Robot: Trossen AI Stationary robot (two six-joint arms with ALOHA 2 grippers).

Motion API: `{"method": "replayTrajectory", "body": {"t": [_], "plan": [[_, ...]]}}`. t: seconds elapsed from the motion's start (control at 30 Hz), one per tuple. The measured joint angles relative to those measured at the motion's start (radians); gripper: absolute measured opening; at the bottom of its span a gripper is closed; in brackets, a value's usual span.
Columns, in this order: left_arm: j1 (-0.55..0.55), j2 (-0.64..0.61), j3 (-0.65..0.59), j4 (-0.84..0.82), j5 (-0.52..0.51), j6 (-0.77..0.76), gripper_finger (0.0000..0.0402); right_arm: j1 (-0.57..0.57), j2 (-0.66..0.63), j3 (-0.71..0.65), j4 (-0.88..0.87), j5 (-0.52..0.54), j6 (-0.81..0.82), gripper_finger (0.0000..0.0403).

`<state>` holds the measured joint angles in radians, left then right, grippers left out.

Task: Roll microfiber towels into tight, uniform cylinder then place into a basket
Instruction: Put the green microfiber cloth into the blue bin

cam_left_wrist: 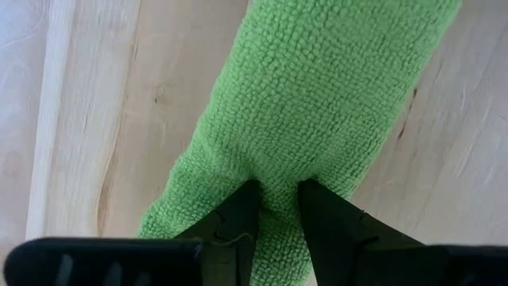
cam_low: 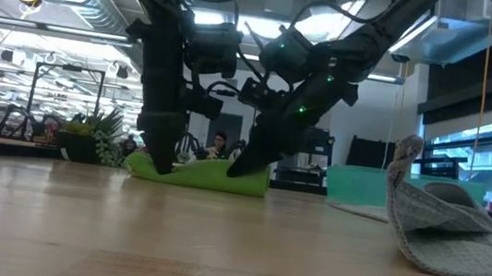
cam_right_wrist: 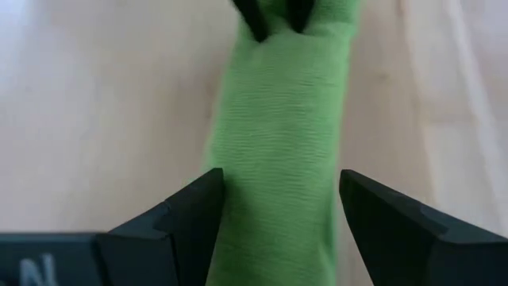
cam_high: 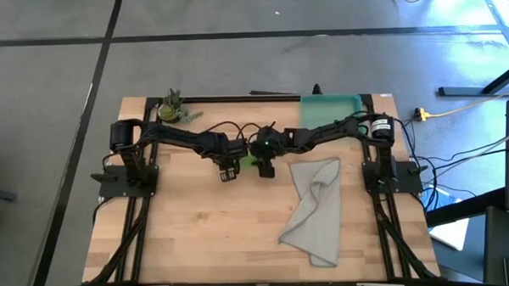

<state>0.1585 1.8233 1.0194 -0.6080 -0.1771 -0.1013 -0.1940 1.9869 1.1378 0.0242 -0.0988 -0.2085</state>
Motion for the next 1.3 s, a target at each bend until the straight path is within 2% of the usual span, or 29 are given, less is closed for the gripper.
{"method": "replayTrajectory", "body": {"t": [0.07,0.2,0.57,1.3], "plan": [[0.000,0.000,0.000,0.000,0.000,0.000,0.0094,0.000,0.000,0.000,0.000,-0.030,0.002,0.0252],[0.000,0.000,0.000,0.001,0.000,0.000,0.0094,-0.002,0.020,0.001,0.003,-0.003,0.022,0.0252],[0.000,0.000,-0.001,0.004,-0.012,-0.001,0.0094,-0.007,0.080,0.006,0.018,-0.022,0.099,0.0252],[-0.011,0.003,-0.005,0.050,-0.092,-0.001,0.0094,-0.008,0.086,0.003,0.008,-0.034,0.099,0.0252]]}}
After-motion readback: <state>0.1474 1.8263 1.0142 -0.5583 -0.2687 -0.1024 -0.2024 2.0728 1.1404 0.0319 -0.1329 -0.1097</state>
